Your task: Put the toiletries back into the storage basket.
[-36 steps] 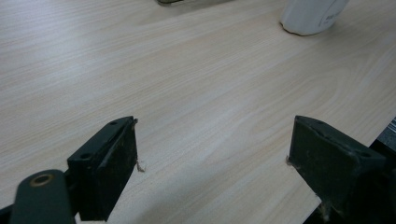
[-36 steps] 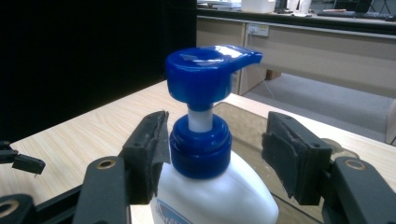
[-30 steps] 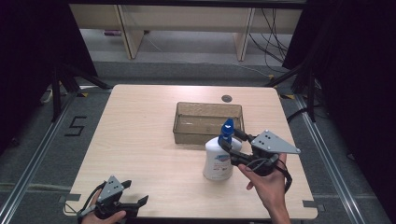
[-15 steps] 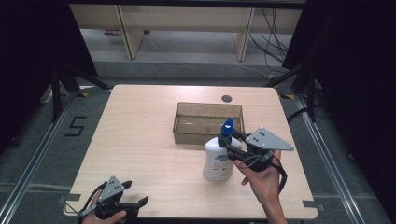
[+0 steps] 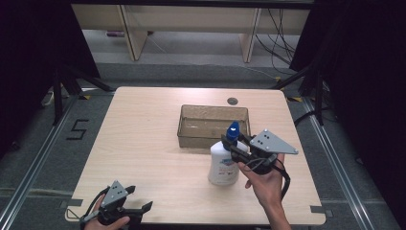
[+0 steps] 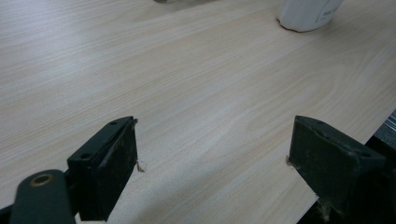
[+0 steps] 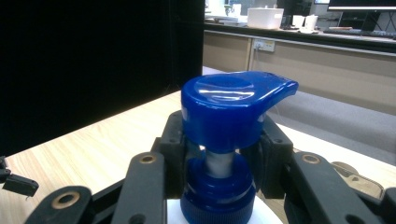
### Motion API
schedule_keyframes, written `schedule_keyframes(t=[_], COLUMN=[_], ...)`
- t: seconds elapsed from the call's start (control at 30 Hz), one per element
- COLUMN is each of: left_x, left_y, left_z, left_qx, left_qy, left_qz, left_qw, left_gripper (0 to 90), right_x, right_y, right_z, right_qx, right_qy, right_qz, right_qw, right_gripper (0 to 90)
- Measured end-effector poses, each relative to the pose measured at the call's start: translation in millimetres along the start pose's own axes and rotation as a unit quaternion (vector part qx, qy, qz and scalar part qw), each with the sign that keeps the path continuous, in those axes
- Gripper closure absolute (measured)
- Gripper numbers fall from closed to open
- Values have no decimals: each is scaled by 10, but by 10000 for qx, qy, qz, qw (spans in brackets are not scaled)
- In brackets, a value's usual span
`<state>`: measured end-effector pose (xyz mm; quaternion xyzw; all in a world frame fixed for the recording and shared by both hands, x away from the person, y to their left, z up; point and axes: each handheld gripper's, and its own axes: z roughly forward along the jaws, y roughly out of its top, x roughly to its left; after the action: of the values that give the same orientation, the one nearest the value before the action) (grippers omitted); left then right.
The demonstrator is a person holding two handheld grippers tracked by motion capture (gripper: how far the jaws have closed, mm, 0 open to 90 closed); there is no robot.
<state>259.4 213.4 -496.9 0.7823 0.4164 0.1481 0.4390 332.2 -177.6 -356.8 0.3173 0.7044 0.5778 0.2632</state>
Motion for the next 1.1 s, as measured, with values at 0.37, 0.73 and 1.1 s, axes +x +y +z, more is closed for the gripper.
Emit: schedule_keyframes(t=[0.37, 0.73, 1.1], left_x=[-6, -13, -3], left_y=[4, 4, 2], left_z=[-4, 5, 4], left_qx=[13, -26, -5], left_qy=[21, -6, -10], left_qz=[0, -14, -19], left_qw=[10000, 10000, 10000], left_gripper=[148, 148, 148], right_x=[22, 23, -38], right_y=[-13, 12, 209], right_z=[3, 38, -17], right_qx=[-88, -23, -251], right_qy=[-163, -209, -245], right_qz=[-130, -91, 4], right_qw=[9997, 9997, 9994], right_gripper=[624, 625, 626])
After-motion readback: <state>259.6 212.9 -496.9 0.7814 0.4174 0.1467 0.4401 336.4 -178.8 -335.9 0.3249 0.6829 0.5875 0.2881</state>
